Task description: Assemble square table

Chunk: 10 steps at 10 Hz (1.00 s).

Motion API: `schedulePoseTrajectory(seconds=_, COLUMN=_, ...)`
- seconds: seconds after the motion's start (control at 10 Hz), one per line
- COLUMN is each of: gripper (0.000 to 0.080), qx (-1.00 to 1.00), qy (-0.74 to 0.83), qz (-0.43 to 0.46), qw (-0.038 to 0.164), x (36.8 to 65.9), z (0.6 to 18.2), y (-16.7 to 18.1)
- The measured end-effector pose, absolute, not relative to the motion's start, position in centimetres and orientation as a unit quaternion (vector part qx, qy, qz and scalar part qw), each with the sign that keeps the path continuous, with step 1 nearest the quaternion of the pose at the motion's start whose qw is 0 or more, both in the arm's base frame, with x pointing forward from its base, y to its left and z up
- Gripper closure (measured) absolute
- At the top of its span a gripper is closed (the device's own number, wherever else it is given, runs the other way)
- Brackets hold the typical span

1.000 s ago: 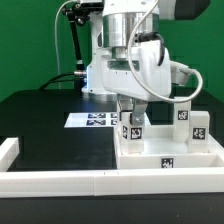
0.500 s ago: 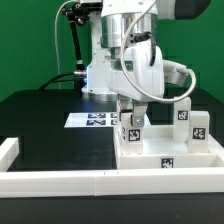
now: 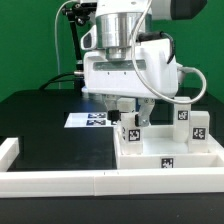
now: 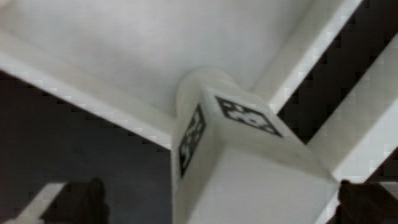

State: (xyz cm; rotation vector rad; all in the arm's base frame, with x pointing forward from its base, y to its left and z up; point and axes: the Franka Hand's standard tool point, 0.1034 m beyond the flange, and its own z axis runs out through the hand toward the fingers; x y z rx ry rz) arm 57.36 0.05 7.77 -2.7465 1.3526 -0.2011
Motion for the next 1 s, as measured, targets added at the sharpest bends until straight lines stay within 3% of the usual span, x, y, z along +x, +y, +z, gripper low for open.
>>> schedulePoseTrajectory(seconds=1.0, gripper=0.015, qx=-0.992, qy=0.099, qz=-0.076, qw=0.001, x=57.53, z=7.76, y=0.87)
